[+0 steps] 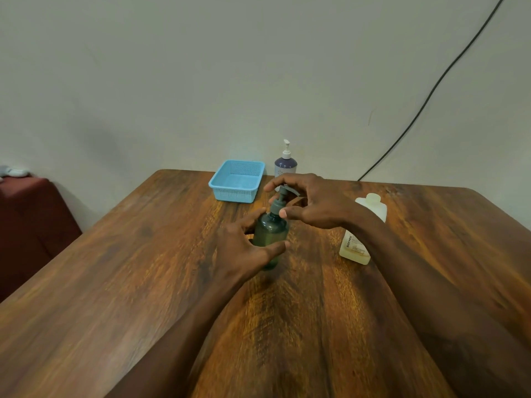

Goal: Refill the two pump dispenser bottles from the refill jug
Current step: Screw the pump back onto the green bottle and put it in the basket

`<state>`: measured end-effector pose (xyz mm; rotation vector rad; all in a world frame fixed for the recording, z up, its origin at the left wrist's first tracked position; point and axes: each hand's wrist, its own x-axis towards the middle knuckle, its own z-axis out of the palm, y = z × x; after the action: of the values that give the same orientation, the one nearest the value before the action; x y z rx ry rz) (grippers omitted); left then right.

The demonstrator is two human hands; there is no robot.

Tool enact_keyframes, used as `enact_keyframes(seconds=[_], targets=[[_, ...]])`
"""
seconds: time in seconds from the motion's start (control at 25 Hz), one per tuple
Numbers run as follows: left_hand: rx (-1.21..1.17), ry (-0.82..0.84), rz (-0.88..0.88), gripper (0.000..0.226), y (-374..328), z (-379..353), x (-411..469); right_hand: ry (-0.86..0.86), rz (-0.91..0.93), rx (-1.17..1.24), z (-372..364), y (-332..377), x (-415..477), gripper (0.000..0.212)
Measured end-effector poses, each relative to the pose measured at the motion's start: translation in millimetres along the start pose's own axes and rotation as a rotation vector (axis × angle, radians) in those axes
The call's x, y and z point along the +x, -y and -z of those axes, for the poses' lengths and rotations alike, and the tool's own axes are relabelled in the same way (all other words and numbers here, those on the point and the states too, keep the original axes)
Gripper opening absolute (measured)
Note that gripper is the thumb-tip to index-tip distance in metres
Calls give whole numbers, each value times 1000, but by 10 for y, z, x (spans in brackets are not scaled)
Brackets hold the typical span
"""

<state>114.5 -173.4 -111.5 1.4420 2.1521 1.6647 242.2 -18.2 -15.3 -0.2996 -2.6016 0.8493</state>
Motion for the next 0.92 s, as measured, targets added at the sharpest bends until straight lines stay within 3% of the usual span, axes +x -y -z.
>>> enact_keyframes(seconds=[0.2,0.44,0.48,0.6,0.64,0.84,0.92], targets=[[-3,1,-7,90,-55,-12,40,43,-68,-52,23,69,38,43],[3,-55,2,73,-106,-54,96,-345,-116,-189,-221,161,58,36],[-16,-65,14,76,-108,-63,123,-337,-117,-104,-236,160,49,36],[-44,-94,15,91,-78,-64,189,-162,-158,462,-188,113,16,75],[-42,-99,12,94,-59,-58,200,-148,-146,543,-177,80,10,81],[-33,-97,2,94,-70,-41,218,-442,-198,242,-265,89,131,85],[-41,-105,2,101,-99,-47,241,-427,-220,227,-300,129,163,78]])
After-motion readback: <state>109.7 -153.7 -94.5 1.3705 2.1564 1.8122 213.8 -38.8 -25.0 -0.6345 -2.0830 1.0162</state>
